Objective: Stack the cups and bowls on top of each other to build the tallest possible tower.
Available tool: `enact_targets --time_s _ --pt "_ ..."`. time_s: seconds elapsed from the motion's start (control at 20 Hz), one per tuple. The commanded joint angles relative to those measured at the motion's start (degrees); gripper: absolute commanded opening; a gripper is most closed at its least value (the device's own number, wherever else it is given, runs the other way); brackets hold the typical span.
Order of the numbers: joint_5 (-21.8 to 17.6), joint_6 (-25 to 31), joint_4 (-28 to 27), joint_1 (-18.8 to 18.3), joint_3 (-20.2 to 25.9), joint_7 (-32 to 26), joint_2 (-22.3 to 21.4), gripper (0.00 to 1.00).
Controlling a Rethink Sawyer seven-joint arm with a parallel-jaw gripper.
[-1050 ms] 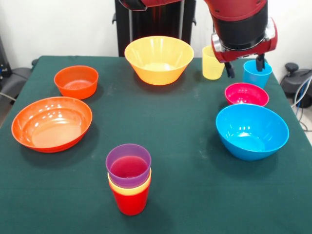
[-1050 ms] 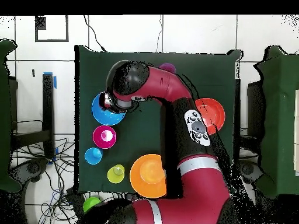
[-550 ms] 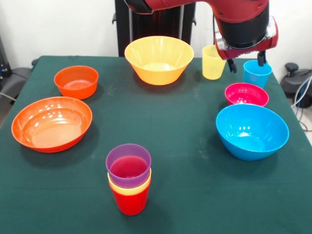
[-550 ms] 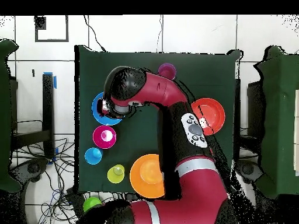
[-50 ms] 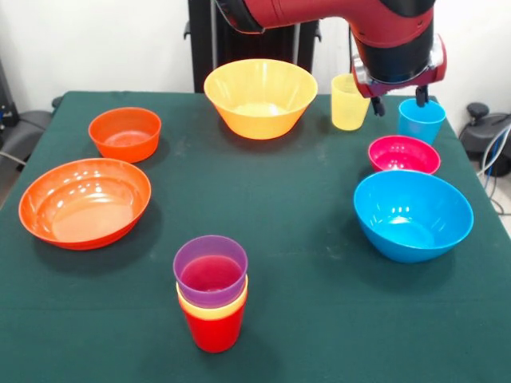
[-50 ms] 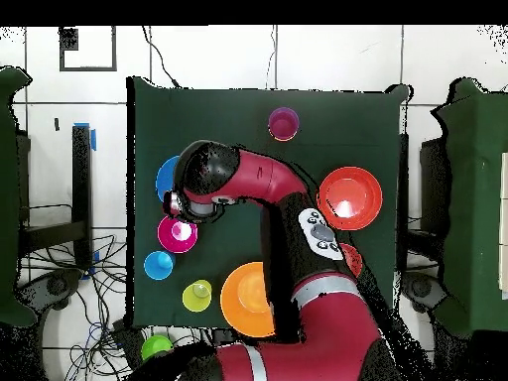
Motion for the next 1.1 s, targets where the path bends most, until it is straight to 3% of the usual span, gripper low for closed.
enact_targets --time_s 0.05,0.25,0.55,1.1 --pt "0.31 -7.59 5.07 1.71 -0.18 9.51 2.86 1.00" --pt "1.01 -10.33 7.33 1.14 0.36 8.82 3.07 1.00" --pt "2.27 -12.50 13.94 0.30 1.40 8.38 -0.50 1.00" --pt "3.23 -16.60 18.21 0.00 2.10 7.83 -1.11 1.00"
